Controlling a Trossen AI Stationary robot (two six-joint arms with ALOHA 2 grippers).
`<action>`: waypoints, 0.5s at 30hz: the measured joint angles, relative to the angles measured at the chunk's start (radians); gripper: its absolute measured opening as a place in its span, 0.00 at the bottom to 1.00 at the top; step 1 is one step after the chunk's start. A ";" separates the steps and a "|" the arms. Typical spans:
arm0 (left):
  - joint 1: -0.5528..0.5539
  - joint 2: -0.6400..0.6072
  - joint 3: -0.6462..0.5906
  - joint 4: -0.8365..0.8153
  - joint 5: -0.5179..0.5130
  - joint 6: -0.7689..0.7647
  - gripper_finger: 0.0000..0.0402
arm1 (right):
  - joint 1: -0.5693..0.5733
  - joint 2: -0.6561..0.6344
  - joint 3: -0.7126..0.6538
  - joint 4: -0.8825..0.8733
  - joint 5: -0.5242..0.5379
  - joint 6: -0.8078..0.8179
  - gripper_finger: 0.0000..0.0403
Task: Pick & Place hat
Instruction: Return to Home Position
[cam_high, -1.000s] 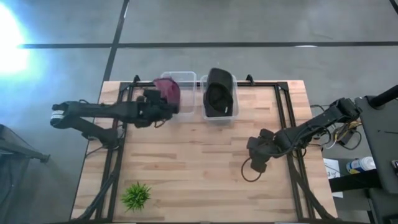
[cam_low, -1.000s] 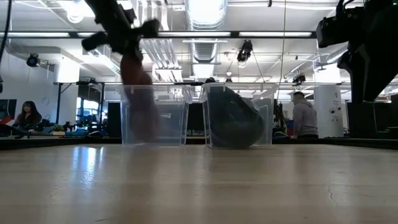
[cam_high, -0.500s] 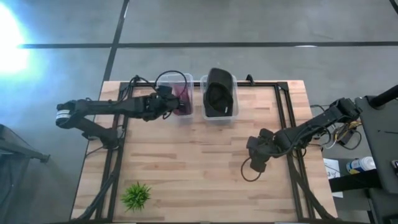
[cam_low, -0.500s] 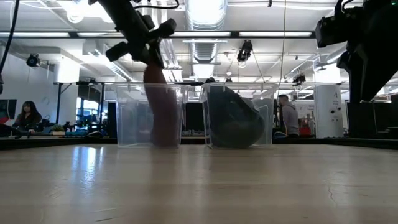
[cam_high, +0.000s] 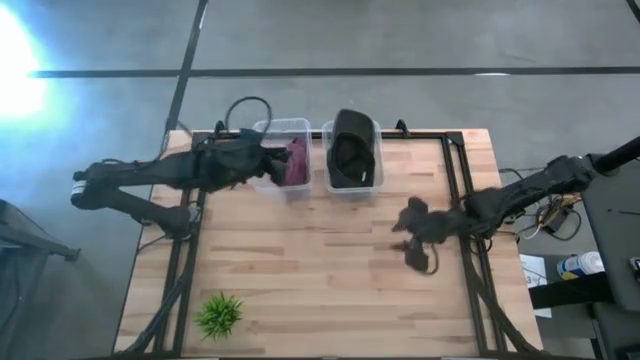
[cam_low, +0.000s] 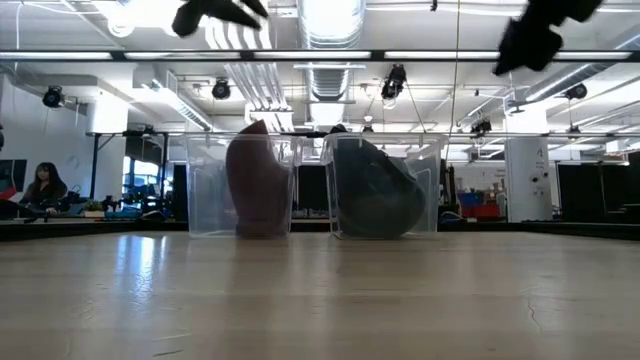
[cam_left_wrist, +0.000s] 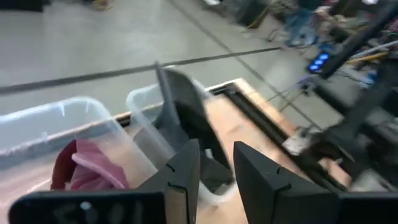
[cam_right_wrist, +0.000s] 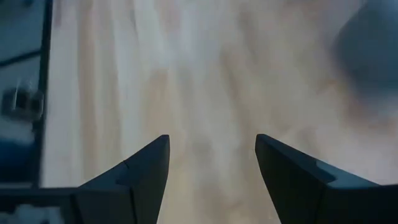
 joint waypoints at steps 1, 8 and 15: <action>-0.007 -0.023 0.005 -0.005 0.001 0.008 0.23 | -0.012 -0.025 0.011 -0.010 0.047 -0.040 0.58; -0.045 -0.169 -0.041 0.061 0.190 0.110 0.23 | -0.056 -0.212 0.103 0.011 0.308 0.035 0.58; -0.046 -0.230 -0.401 0.587 0.560 0.128 0.23 | -0.083 -0.367 -0.016 0.314 0.079 -0.169 0.58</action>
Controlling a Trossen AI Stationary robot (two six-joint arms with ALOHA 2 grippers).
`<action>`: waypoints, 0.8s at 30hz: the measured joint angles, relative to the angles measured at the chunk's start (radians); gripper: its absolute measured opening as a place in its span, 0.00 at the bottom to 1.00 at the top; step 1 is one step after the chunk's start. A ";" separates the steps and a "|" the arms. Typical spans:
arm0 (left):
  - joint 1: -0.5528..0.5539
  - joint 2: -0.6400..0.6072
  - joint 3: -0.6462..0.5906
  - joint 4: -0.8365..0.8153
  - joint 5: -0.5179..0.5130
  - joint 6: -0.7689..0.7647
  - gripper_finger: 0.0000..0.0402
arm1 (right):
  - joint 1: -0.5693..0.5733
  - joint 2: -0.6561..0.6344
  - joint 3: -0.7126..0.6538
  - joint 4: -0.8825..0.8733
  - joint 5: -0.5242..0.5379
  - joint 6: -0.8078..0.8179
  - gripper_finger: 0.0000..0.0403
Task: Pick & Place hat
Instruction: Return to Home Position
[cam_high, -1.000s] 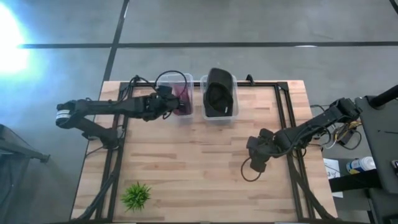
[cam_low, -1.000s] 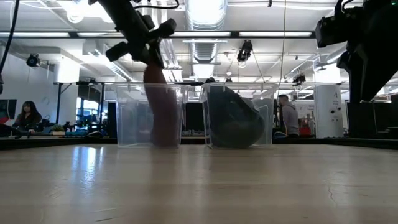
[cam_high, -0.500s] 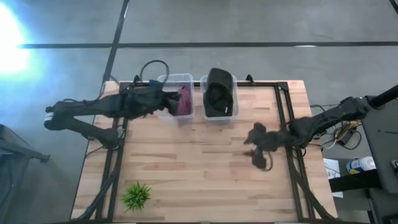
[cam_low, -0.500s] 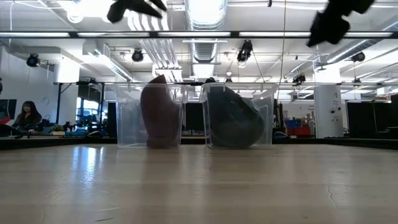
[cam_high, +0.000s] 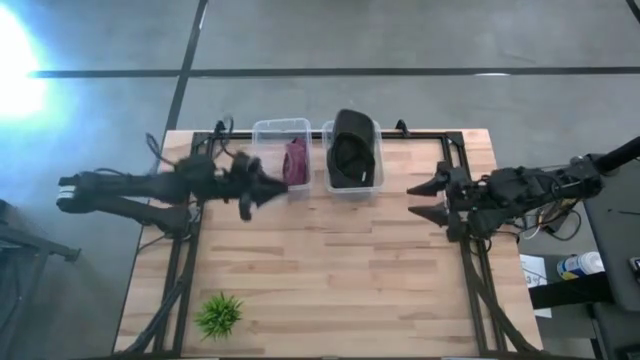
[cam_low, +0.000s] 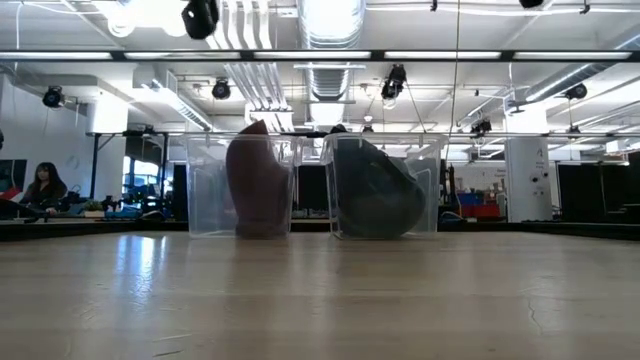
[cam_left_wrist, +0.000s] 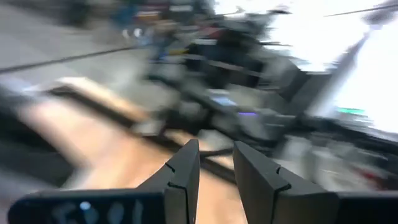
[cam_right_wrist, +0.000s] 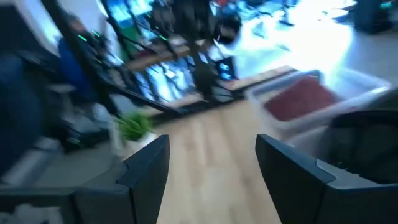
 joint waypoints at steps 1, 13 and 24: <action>0.002 0.000 -0.073 0.133 0.068 -0.008 0.23 | -0.013 -0.018 -0.035 0.028 -0.019 0.025 0.58; 0.129 -0.229 -0.569 0.700 0.294 -0.118 0.23 | -0.106 -0.297 -0.346 -0.062 -0.005 0.192 0.60; 0.135 -0.491 -0.768 0.698 0.296 -0.125 0.23 | -0.107 -0.559 -0.394 -0.255 0.064 0.142 0.59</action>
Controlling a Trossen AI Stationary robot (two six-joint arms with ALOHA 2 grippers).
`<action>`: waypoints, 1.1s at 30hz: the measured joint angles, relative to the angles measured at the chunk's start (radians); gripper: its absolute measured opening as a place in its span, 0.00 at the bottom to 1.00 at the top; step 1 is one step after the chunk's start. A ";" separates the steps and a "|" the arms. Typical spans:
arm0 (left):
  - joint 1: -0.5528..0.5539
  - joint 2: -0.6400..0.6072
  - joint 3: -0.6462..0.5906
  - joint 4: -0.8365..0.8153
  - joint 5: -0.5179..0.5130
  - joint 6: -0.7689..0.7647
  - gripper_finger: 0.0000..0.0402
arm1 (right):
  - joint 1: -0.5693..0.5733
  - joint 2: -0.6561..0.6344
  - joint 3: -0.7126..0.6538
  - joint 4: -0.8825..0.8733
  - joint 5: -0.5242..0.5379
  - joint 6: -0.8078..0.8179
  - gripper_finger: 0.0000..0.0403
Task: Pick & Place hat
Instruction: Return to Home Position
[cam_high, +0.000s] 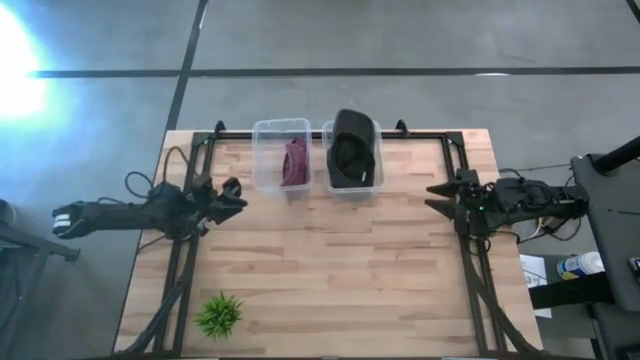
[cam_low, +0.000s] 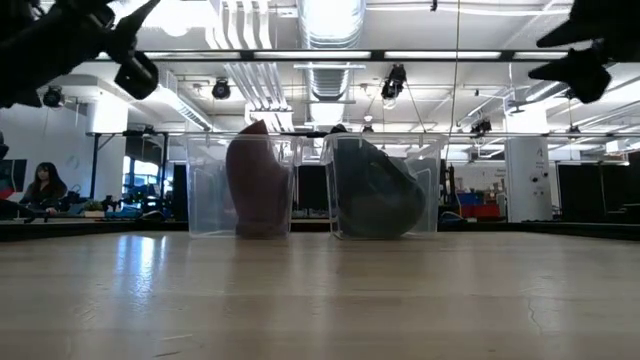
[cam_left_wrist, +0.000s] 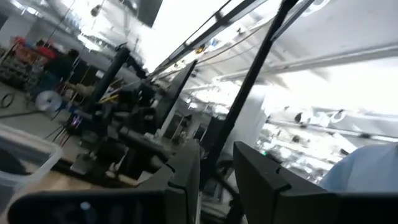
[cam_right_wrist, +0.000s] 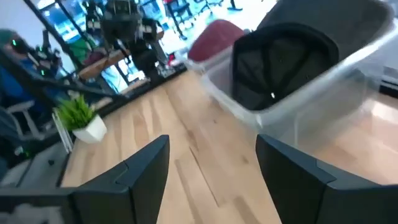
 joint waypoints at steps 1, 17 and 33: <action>0.000 -0.016 -0.011 0.001 0.000 -0.015 0.23 | 0.000 -0.021 0.000 -0.036 -0.003 0.000 0.59; -0.025 -0.109 -0.012 -0.121 0.007 -0.546 0.23 | 0.000 -0.109 0.000 -0.167 -0.006 -0.001 0.59; -0.044 -0.390 -0.014 -0.275 0.378 -0.018 0.23 | 0.000 -0.091 0.000 -0.167 -0.005 -0.001 0.60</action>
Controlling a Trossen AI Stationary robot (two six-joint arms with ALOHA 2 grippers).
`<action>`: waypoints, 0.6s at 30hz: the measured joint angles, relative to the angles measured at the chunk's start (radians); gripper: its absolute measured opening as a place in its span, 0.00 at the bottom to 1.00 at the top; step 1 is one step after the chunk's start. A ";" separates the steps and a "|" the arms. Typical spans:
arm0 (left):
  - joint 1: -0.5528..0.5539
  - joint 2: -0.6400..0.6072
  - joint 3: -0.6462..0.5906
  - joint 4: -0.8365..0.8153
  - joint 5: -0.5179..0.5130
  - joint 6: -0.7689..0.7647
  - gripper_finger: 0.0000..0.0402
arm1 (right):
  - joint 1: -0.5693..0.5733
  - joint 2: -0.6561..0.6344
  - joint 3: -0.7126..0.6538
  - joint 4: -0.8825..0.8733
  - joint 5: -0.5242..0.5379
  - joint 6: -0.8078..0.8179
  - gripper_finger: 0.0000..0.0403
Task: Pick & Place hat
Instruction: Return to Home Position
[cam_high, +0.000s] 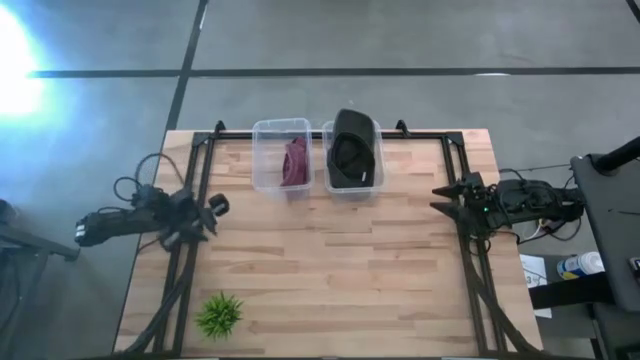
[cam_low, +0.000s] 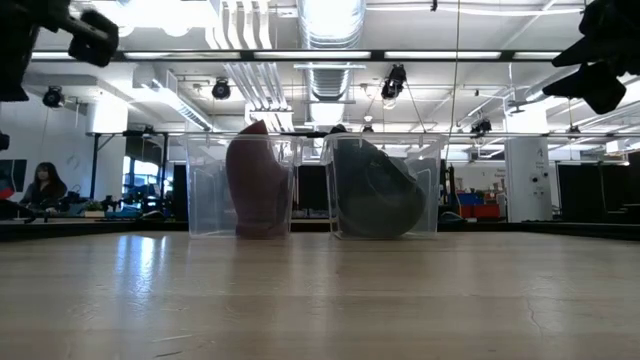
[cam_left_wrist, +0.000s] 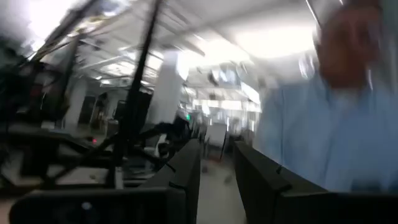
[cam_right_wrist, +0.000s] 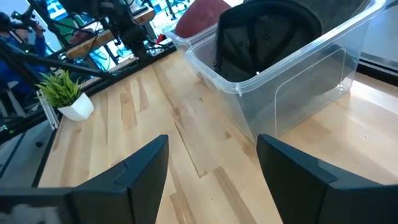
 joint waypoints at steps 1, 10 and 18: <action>-0.006 0.000 -0.001 -0.026 0.040 0.109 0.23 | 0.000 0.000 0.000 0.000 0.000 0.000 0.60; -0.120 -0.001 -0.001 -0.482 -0.057 0.937 0.23 | 0.000 0.000 0.000 0.000 0.000 0.000 0.60; -0.171 -0.001 -0.002 -0.512 -0.332 0.970 0.23 | 0.000 0.000 0.000 0.000 0.000 0.000 0.61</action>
